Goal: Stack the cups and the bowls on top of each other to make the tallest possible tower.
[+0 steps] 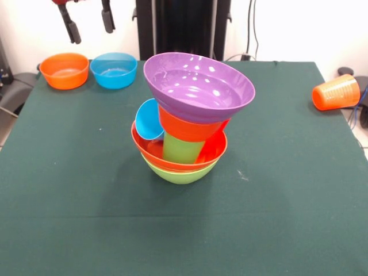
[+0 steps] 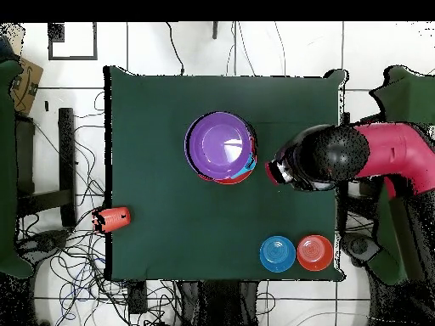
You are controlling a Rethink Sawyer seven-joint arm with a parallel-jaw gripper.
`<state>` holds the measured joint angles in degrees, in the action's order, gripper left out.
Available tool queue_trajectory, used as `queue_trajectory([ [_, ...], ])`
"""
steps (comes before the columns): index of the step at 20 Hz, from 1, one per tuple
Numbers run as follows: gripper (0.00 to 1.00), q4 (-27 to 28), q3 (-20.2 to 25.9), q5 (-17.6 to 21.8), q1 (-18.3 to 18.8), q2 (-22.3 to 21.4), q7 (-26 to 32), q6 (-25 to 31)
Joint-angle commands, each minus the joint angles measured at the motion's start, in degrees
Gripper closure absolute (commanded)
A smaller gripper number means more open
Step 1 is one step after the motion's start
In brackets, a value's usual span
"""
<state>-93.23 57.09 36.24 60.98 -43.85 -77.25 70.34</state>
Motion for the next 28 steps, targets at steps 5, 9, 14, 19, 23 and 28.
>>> queue_trajectory([
  [5,0.00,6.77,-4.70,8.26,-4.50,9.03,22.21,6.91],
  [9,0.00,7.83,-4.93,8.00,-5.03,9.33,22.14,8.21],
  [14,0.00,9.76,-5.33,8.62,-5.51,10.28,21.89,8.99],
  [19,0.00,12.61,-5.83,9.48,-6.11,10.39,23.48,12.23],
  [23,0.00,14.07,-6.51,11.24,-7.39,10.99,24.08,14.47],
  [28,0.00,14.80,-7.13,13.46,-8.48,12.37,24.05,14.82],
])
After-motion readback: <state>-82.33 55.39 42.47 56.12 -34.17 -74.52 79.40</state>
